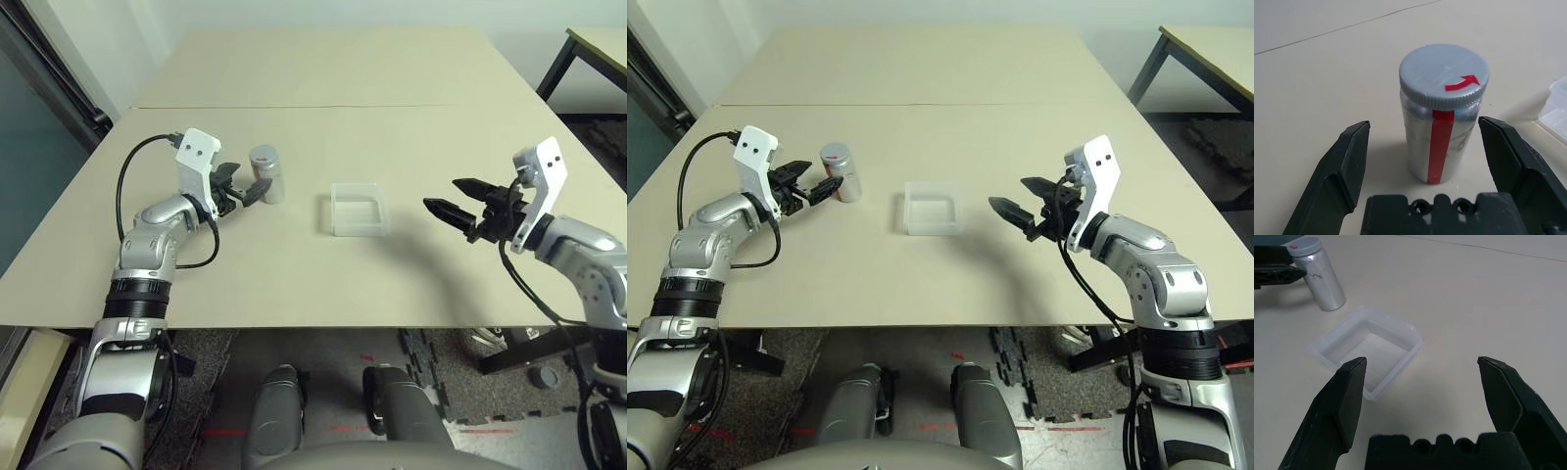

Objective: Pour the medicine from the bottle into the box.

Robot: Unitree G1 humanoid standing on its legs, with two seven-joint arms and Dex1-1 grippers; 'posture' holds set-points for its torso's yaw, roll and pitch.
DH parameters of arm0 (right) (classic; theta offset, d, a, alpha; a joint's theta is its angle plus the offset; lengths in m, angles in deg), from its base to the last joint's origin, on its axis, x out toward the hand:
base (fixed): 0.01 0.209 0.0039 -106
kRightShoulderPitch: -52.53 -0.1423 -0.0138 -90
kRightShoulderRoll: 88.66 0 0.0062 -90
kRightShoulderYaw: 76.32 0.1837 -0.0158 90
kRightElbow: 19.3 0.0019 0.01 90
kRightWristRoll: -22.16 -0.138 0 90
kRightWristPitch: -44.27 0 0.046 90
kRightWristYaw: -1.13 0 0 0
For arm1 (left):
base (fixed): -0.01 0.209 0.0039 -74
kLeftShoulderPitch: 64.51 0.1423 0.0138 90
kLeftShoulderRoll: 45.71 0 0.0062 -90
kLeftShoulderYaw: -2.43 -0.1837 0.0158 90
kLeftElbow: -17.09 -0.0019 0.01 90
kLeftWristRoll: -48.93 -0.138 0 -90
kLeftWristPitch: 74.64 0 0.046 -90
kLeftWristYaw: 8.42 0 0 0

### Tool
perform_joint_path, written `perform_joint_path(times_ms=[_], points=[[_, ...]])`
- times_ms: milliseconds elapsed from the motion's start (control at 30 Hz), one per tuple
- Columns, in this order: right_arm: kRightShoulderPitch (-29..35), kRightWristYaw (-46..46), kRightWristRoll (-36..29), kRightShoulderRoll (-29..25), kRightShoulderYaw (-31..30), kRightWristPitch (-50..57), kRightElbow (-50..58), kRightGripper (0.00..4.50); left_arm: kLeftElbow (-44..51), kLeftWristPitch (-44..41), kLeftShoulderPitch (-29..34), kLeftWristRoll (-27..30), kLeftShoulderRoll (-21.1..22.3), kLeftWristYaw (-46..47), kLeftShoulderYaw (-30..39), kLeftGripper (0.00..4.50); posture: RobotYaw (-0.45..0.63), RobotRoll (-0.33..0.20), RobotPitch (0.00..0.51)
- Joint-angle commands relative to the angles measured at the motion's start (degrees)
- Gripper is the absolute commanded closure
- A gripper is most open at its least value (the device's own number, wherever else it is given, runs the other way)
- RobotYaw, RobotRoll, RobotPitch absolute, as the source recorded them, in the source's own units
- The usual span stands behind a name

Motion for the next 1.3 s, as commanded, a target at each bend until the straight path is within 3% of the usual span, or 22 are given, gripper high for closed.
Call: perform_joint_path(times_ms=[33,867,1300], points=[[0.4,-0.3,0.1,0.1,0.0,-0.2,1.0,0.00,-3.5,2.3,-1.5,-1.6,-0.8,-1.0,-0.8,0.05,0.00,0.000,0.092],[1.4,2.2,-1.2,-0.4,-2.0,1.6,3.3,0.00,-26.0,13.9,-11.4,-6.5,-5.9,-1.2,-1.7,0.05,-0.04,0.000,0.092],[0.4,3.7,-1.2,-1.0,-3.1,3.0,4.3,0.00,-31.0,16.2,-12.7,-7.0,-6.3,-0.4,-0.7,0.05,-0.04,0.000,0.089]])
